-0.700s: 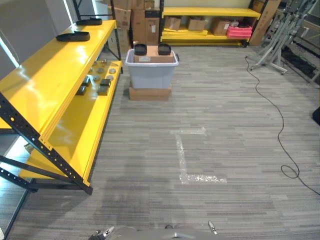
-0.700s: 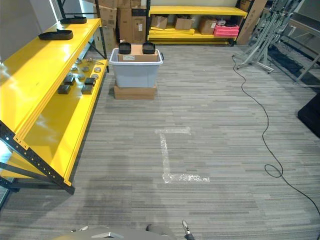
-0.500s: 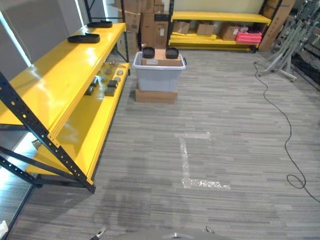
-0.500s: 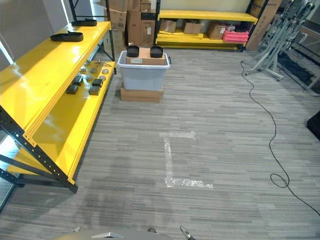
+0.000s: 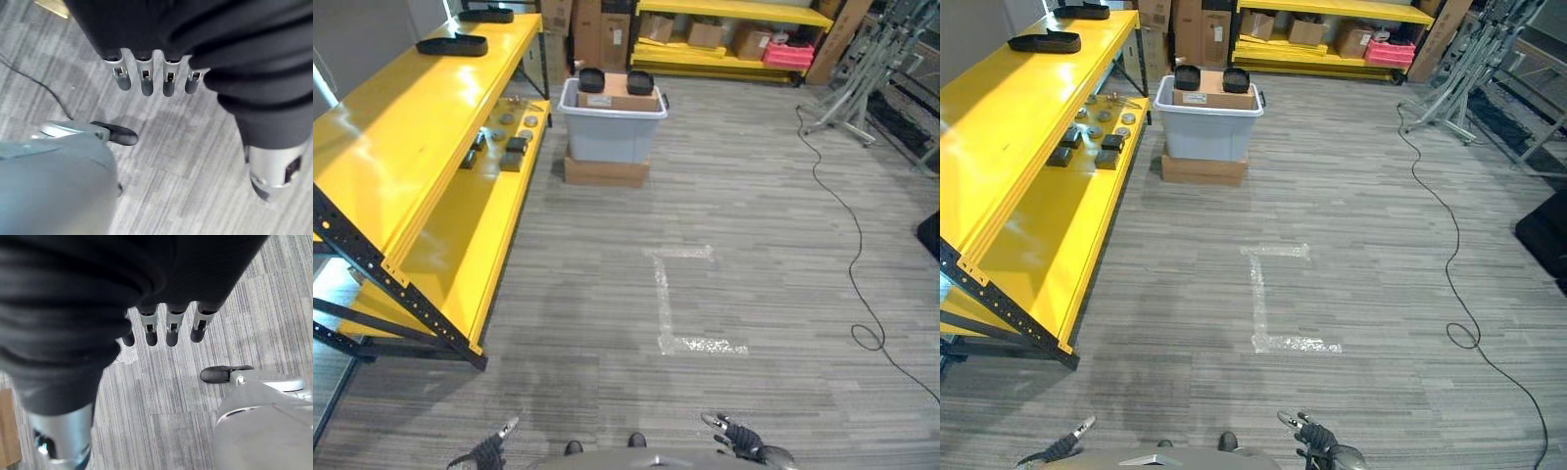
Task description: Move parts from the plastic box to the shelf.
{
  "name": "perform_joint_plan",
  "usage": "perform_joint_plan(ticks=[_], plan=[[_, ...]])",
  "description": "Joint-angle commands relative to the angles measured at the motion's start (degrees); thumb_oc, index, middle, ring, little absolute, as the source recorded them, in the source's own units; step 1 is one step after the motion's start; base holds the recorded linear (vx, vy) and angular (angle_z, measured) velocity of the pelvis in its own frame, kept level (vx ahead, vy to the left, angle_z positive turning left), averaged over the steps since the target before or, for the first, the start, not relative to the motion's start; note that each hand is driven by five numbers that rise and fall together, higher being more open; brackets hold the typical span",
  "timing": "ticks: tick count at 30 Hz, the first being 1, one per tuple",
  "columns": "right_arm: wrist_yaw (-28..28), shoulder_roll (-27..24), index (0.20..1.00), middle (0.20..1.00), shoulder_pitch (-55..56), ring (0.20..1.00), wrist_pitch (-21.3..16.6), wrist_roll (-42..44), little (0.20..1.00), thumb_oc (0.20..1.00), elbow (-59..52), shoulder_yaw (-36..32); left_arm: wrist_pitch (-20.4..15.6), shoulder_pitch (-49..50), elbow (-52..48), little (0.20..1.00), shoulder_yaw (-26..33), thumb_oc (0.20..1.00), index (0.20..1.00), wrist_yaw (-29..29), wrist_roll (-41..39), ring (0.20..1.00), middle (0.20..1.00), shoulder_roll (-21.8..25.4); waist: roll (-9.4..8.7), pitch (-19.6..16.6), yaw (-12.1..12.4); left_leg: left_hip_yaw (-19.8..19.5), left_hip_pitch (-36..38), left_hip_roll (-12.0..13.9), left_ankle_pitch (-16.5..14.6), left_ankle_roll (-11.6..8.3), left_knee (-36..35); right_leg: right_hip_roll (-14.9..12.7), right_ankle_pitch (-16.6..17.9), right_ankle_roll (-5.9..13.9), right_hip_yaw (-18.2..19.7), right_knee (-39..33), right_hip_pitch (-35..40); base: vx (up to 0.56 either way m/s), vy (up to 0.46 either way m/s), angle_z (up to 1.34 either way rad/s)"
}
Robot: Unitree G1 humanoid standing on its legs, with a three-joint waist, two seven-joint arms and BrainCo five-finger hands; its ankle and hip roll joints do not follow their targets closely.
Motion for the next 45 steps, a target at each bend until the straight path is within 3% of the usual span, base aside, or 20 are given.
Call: perform_joint_plan(ticks=[1,6,8,9,13,17,22,26,29,32,33,37,40,45], plan=[[0.6,-1.5,1.0,1.0,-1.9,1.0,-3.6,0.1,1.0,1.0,2.1,0.2,-2.6,-2.6,4.2,1.0,-2.0,1.0,1.0,-1.2,2.6,1.0,1.0,-0.7,2.41,-2.3,0.2,2.4,-0.6,0.9,-0.4,-2.02,-0.1,-1.5,-2.5,3.88,-0.2,1.1,1.1,0.0,0.0,0.0],[0.4,-1.8,1.0,1.0,-2.2,1.0,0.3,0.4,1.0,1.0,2.7,0.2,-4.5,-2.8,3.8,1.0,-3.0,1.0,1.0,0.3,2.3,1.0,1.0,-0.9,1.98,-2.3,0.6,2.3,-0.5,0.9,-0.5,-2.04,-0.1,-1.4,-2.5,3.86,-0.7,0.9,1.4,0.0,0.0,0.0],[0.2,-1.7,1.0,1.0,-2.2,1.0,1.7,0.8,1.0,1.0,3.1,0.1,-4.5,-3.0,3.9,1.0,-2.9,1.0,1.0,0.9,2.5,1.0,1.0,-0.9,1.91,-2.4,0.7,2.2,-0.4,0.9,-0.5,-2.05,-0.1,-1.4,-2.4,3.85,-0.7,0.8,1.5,0.0,0.0,0.0],[-0.3,-1.6,1.0,1.0,-2.1,1.0,3.6,2.3,1.0,1.0,3.9,-0.4,-2.8,-3.0,4.2,1.0,-2.9,1.0,1.0,1.9,3.2,1.0,1.0,-1.0,1.75,-2.6,0.9,2.0,-0.4,0.9,-0.4,-2.07,-0.1,-1.4,-2.5,3.84,-0.9,0.8,1.7,0.0,0.0,0.0],[-3.8,-1.3,1.0,1.0,-2.3,1.0,3.5,0.3,1.0,1.0,4.3,-0.6,-3.0,-3.1,4.7,1.0,-2.9,1.0,1.0,3.8,3.7,1.0,1.0,-1.3,1.63,-2.8,1.2,2.0,-0.4,0.7,-0.4,-2.11,-0.1,-1.4,-2.3,3.89,-1.2,0.6,1.7,0.0,0.0,0.0],[-0.3,-1.2,1.0,1.0,-2.5,1.0,7.3,-0.6,1.0,1.0,4.5,-0.1,-3.8,-2.9,5.0,1.0,-2.6,1.0,1.0,4.2,5.2,1.0,1.0,-1.1,1.58,-2.7,1.6,2.0,-0.4,0.6,-0.3,-2.1,0.0,-1.7,-2.2,4.02,-1.7,0.6,1.8,0.01,0.023,0.0],[-2.7,-1.6,1.0,1.0,-2.3,1.0,6.7,1.2,1.0,1.0,5.0,-0.3,-6.8,-3.0,4.4,1.0,-2.6,1.0,1.0,2.7,4.3,1.0,1.0,-0.8,1.54,-2.5,1.6,1.8,-0.4,0.3,-0.3,-1.88,0.1,-1.8,-2.2,4.04,-1.3,1.0,1.8,0.04,0.074,0.0],[0.3,-1.9,1.0,1.0,-2.0,1.0,12.2,6.9,1.0,1.0,6.3,-2.7,-6.9,-3.4,3.2,1.0,-2.3,1.0,1.0,2.3,3.7,1.0,1.0,0.4,1.58,-2.0,1.6,1.7,-0.4,-0.3,-0.7,-1.01,0.5,-2.4,-2.6,4.14,-0.9,3.3,0.8,0.06,0.158,-0.01],[0.6,-1.4,1.0,1.0,-1.8,1.0,13.6,15.0,1.0,1.0,7.1,-5.1,-7.2,-3.3,4.3,1.0,-2.5,1.0,1.0,1.6,5.7,1.0,1.0,0.4,1.94,-1.9,1.4,2.0,-0.1,-0.3,-0.7,-0.42,0.3,-2.7,-3.7,4.26,-0.9,6.8,-0.5,0.09,0.16,-0.01],[0.0,-0.3,1.0,1.0,-2.8,1.0,16.6,14.0,1.0,1.0,7.3,-7.0,-7.1,-2.6,4.3,1.0,-3.1,1.0,1.0,1.7,6.1,1.0,1.0,0.4,2.81,-0.8,0.9,3.4,0.4,-0.2,-0.9,0.3,0.2,-4.3,-2.4,5.57,-2.2,12.9,-4.3,0.06,0.163,-0.08],[0.0,-0.3,1.0,1.0,-2.8,1.0,16.6,14.0,1.0,1.0,7.3,-7.0,-7.1,-2.7,4.4,1.0,-3.1,1.0,1.0,1.7,6.1,1.0,1.0,0.4,2.8,-0.8,0.9,3.5,0.4,-0.2,-0.9,0.3,0.2,-4.3,-2.4,5.58,-2.2,12.9,-4.4,0.03,0.092,-0.2],[-1.7,0.9,1.0,1.0,-3.3,1.0,10.4,7.7,1.0,1.0,7.5,-5.4,-7.9,-2.3,4.1,1.0,-3.6,1.0,1.0,1.5,6.9,1.0,1.0,0.4,2.74,-0.2,1.3,4.5,0.6,0.2,-0.7,0.12,0.2,-4.6,-1.6,6.34,-3.6,13.7,-5.6,0.03,0.009,-0.23],[0.0,1.0,1.0,1.0,-2.9,1.0,13.3,7.7,1.0,1.0,7.2,-3.5,-8.4,-2.2,3.7,1.0,-3.7,1.0,1.0,1.7,5.5,1.0,1.0,0.2,2.17,-0.1,1.6,4.7,0.6,0.3,-0.7,-0.52,0.3,-4.3,-1.4,5.97,-4.2,9.0,-4.3,0.06,-0.058,-0.22],[0.1,0.6,1.0,1.0,-1.6,1.0,11.7,4.2,1.0,1.0,7.7,-1.6,-8.5,-2.7,3.0,1.0,-4.6,1.0,1.0,1.4,5.0,1.0,1.0,-1.0,1.51,-0.6,0.8,3.4,0.3,-0.5,-1.0,-0.64,0.3,-2.7,0.6,5.56,-0.2,2.5,-2.5,0.1,-0.127,-0.07]])
